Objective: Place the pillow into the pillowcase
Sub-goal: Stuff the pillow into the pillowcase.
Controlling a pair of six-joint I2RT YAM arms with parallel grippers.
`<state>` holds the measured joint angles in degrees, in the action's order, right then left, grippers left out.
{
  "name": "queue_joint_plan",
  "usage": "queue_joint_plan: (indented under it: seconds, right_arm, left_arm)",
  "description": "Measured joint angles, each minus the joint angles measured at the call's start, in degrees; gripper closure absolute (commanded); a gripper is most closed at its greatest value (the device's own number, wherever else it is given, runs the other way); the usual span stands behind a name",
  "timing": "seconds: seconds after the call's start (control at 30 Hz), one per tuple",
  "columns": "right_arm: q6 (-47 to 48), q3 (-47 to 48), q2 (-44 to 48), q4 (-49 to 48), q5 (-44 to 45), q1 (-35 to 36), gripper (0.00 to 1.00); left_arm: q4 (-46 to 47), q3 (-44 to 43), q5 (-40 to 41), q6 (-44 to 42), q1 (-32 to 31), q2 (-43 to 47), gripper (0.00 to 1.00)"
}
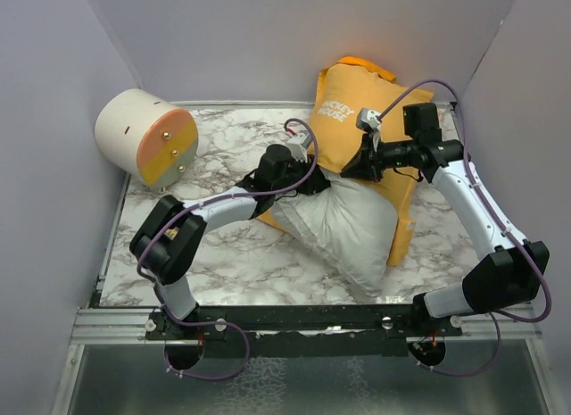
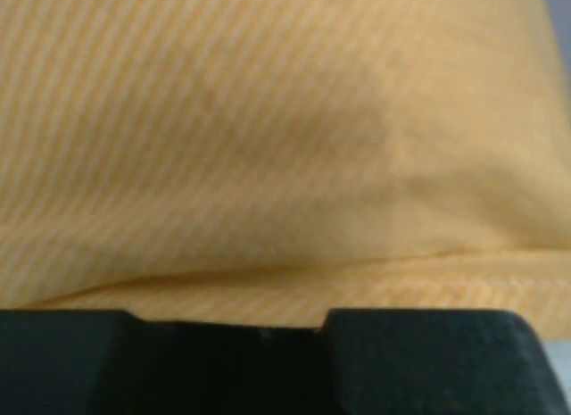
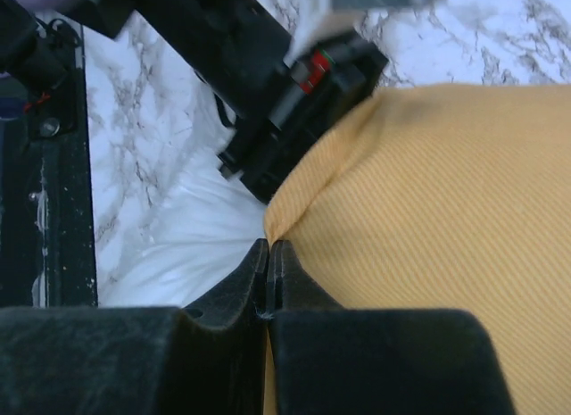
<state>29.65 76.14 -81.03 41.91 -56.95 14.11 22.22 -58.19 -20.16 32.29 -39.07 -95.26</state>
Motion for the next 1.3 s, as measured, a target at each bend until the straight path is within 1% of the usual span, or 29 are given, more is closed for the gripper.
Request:
queue_joint_plan:
  seconds: [0.07, 0.13, 0.27, 0.33, 0.5, 0.6, 0.7, 0.77, 0.8, 0.83, 0.87, 0.93, 0.97, 1.03, 1.13, 1.23, 1.3]
  right_arm:
    - [0.1, 1.8, -0.7, 0.5, -1.9, -0.3, 0.99]
    - [0.7, 2.7, -0.8, 1.0, -3.0, -0.6, 0.99]
    - [2.4, 1.7, -0.8, 1.9, -3.8, -0.7, 0.99]
    - [2.9, -1.0, -0.5, 1.2, -3.7, -0.7, 0.99]
    - [3.5, -6.5, -1.5, -1.2, -0.9, -0.7, 0.99]
    - [3.8, -6.1, -4.1, -1.5, -0.5, -0.7, 0.99]
    - [4.2, -3.7, -6.4, 0.1, -1.2, -0.7, 0.99]
    - [5.0, -0.5, -8.1, 2.6, -2.0, -0.7, 0.98]
    - [5.2, 1.3, -9.1, 3.9, -2.4, -0.7, 0.91]
    - [5.4, 3.8, -10.2, 5.6, -2.6, -0.7, 0.86]
    - [5.4, 5.3, -10.9, 6.6, -2.7, -0.6, 0.83]
    - [5.1, 7.5, -11.5, 8.4, -3.0, -0.6, 0.8]
    - [5.0, 8.0, -11.5, 8.9, -3.0, -0.6, 0.79]
    - [4.5, 8.2, -11.1, 9.3, -3.0, -1.1, 0.79]
    - [3.7, 7.1, -10.9, 9.2, -2.9, -1.8, 0.78]
    - [3.7, 6.0, -11.0, 9.6, -2.9, -2.1, 0.69]
    - [3.9, 6.1, -10.9, 10.3, -3.3, -2.1, 0.6]
  left_arm:
    - [2.1, -2.3, 0.1, 3.6, 0.0, -4.7, 0.97]
    - [5.3, -2.7, 1.4, 7.8, 0.0, -7.4, 0.98]
    - [12.9, 0.6, 7.8, 14.1, -0.4, -7.6, 0.98]
    - [16.7, 2.9, 11.4, 16.4, -0.9, -7.3, 0.98]
    - [21.5, 4.7, 18.5, 18.7, -2.6, -7.2, 0.98]
    - [23.5, 5.3, 22.3, 18.7, -3.7, -7.6, 0.98]
    - [26.9, 6.5, 24.2, 18.9, -4.2, -8.5, 0.96]
    - [29.5, 7.3, 24.5, 19.1, -4.2, -8.9, 0.92]
    - [30.8, 7.9, 24.5, 19.1, -4.0, -9.0, 0.86]
    - [31.8, 8.3, 24.4, 19.1, -3.8, -8.9, 0.77]
    - [32.5, 8.9, 24.2, 19.0, -3.6, -8.7, 0.66]
    - [32.6, 10.6, 23.1, 18.4, -2.6, -6.7, 0.43]
    - [32.1, 11.7, 22.7, 18.3, -2.1, -5.1, 0.36]
    - [29.6, 13.5, 21.8, 17.4, -1.2, -0.7, 0.33]
    - [21.6, 16.1, 19.9, 15.4, 0.4, 9.6, 0.33]
    - [13.8, 16.0, 15.6, 12.5, 2.4, 18.0, 0.33]
    - [8.4, 15.1, 13.0, 10.3, 3.1, 21.3, 0.33]
